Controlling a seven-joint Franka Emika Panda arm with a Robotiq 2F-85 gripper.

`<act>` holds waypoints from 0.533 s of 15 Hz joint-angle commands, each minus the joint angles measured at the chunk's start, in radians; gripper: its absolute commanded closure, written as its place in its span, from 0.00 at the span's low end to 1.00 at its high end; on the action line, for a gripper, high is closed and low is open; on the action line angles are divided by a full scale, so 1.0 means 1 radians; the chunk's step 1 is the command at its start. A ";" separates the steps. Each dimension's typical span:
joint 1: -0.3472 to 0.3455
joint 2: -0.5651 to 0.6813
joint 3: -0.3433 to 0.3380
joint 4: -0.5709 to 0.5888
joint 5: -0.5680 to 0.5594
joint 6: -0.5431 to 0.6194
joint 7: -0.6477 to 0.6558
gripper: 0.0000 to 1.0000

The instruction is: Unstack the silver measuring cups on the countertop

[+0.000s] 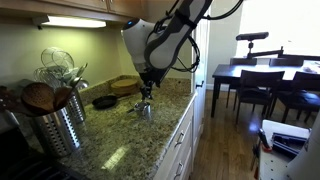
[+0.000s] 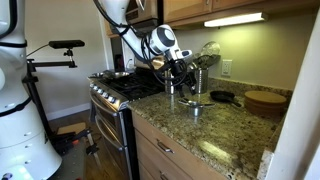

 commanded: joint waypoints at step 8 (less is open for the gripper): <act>0.021 -0.001 0.004 0.020 0.238 -0.080 0.294 0.00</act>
